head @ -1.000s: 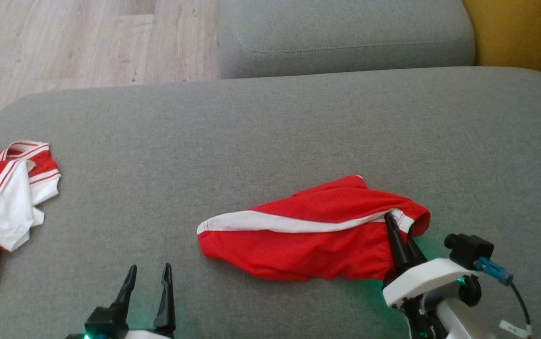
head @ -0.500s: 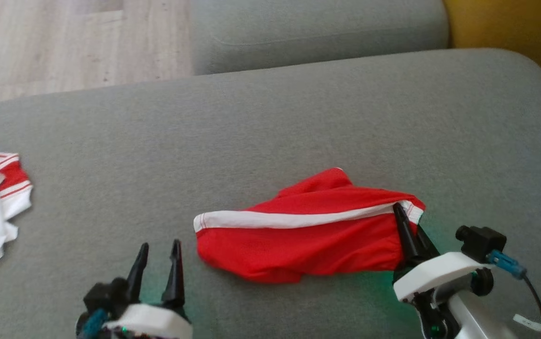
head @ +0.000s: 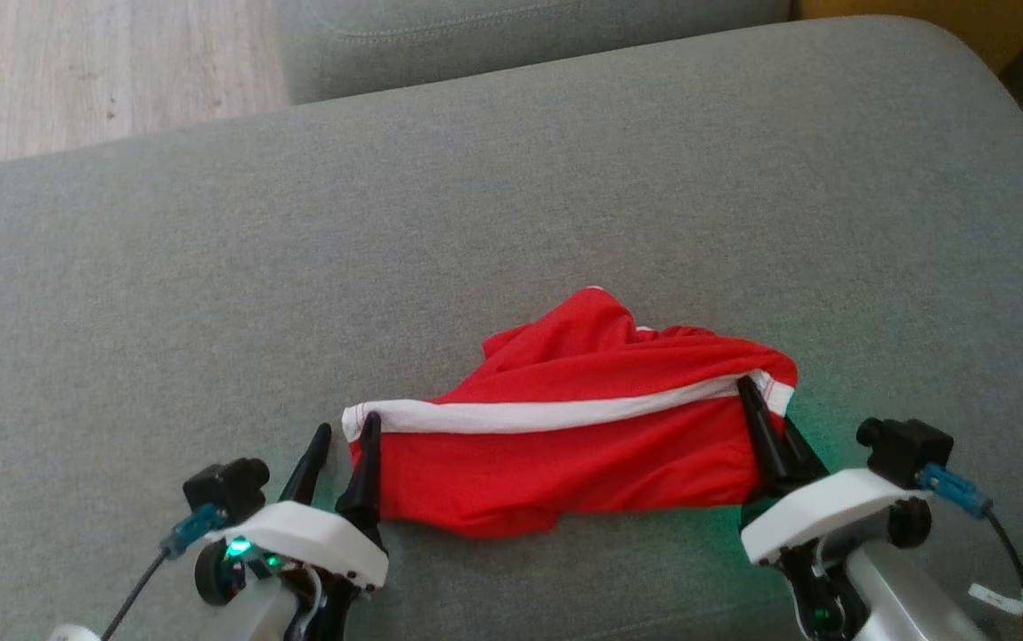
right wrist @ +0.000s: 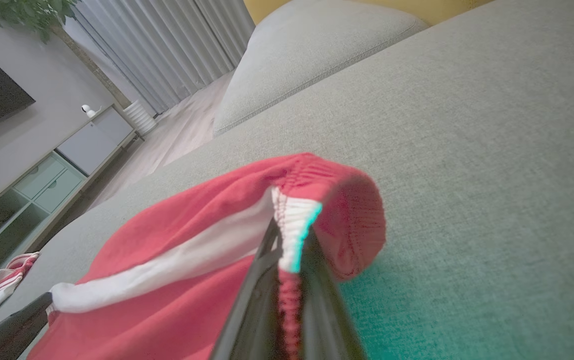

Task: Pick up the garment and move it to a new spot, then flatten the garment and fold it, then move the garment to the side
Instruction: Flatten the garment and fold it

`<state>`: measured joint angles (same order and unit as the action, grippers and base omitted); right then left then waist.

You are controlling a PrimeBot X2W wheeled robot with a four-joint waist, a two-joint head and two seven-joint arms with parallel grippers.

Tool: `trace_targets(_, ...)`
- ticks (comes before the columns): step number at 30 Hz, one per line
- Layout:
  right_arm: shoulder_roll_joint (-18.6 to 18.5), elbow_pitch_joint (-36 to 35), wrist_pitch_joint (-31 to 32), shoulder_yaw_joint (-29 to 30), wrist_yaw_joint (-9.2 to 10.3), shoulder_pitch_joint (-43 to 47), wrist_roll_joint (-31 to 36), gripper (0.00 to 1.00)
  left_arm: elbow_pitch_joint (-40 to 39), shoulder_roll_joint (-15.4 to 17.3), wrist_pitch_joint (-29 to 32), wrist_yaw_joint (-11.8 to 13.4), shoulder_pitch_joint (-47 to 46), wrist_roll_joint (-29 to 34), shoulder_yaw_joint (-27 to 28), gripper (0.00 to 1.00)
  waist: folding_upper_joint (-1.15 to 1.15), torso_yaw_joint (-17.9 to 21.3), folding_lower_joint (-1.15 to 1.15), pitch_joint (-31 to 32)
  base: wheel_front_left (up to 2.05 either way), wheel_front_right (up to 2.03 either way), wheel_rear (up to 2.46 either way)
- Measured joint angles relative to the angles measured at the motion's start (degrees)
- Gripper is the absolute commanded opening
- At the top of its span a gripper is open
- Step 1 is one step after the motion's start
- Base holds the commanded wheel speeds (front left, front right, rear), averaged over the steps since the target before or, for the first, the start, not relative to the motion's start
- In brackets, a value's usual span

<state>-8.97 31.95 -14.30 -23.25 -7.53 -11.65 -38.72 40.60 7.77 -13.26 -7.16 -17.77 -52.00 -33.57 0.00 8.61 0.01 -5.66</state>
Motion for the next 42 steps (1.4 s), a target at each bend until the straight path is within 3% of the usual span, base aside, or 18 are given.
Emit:
trace_targets(8,0.54,0.00,0.00,0.04,0.00,-1.33,0.49,0.00,-2.26,3.79,-0.79,0.02,-1.89,-8.67,-9.25,1.00,0.00,-0.48,0.00,-0.94,0.00,0.00,0.00)
trace_targets(12,0.67,0.05,0.00,0.07,0.00,-1.36,0.49,0.00,-3.08,4.91,-1.02,0.01,-2.54,-9.87,-11.93,1.00,0.00,-0.79,0.00,-1.06,0.00,0.00,0.00)
trace_targets(13,0.69,0.12,0.00,0.07,0.00,-1.38,0.51,0.00,-3.30,5.22,-1.02,0.01,-2.75,-10.18,-12.90,0.85,0.00,-0.85,0.00,-1.11,0.00,0.00,0.00)
trace_targets(14,0.74,0.21,0.00,0.05,0.00,-1.42,0.51,0.00,-3.50,5.43,-1.02,0.02,-2.97,-10.59,-13.37,0.62,0.00,-0.90,0.00,-1.16,0.00,0.00,0.00)
trace_targets(15,0.75,0.26,0.00,0.05,0.00,-1.46,0.60,0.00,-3.81,5.56,-1.02,0.01,-3.14,-10.88,-13.43,0.27,0.00,-0.95,0.00,-1.21,0.00,0.00,0.00)
trace_targets(16,0.75,0.31,0.00,0.05,0.00,-1.53,0.68,0.00,-4.09,5.68,-1.02,0.01,-3.25,-11.00,-13.39,0.00,0.00,-0.99,0.00,-1.26,0.00,0.00,0.00)
trace_targets(21,0.80,0.23,0.00,0.08,0.00,-1.82,0.92,0.00,-6.37,5.97,-1.02,0.01,-3.25,-8.62,-11.76,0.00,0.00,-0.98,0.00,-0.82,0.00,0.00,0.00)
trace_targets(25,0.78,-2.23,0.00,0.56,0.00,-1.97,0.63,0.00,-10.50,6.32,-1.02,0.00,-3.21,-6.76,-7.22,0.00,0.00,-1.14,-0.01,0.44,0.00,0.00,0.00)
trace_targets(31,-1.34,-8.38,0.00,0.26,0.00,-8.38,-2.25,0.00,-18.92,12.21,-1.03,-0.42,-6.87,-0.11,0.01,0.00,0.00,-1.92,-0.02,3.78,0.00,0.00,0.00)
trace_targets(36,-3.67,-11.72,-0.02,-0.49,0.00,-16.77,-4.97,0.00,-23.66,15.17,-1.21,-0.43,-13.39,2.59,2.10,0.00,0.00,-3.56,-0.01,6.30,0.00,0.00,0.00)
trace_targets(42,-6.06,-12.58,-0.08,-3.94,0.00,-20.87,-8.34,0.00,-25.27,18.59,-1.22,-0.43,-17.48,3.24,1.99,0.00,0.00,-5.92,-0.02,8.63,0.00,0.00,0.00)
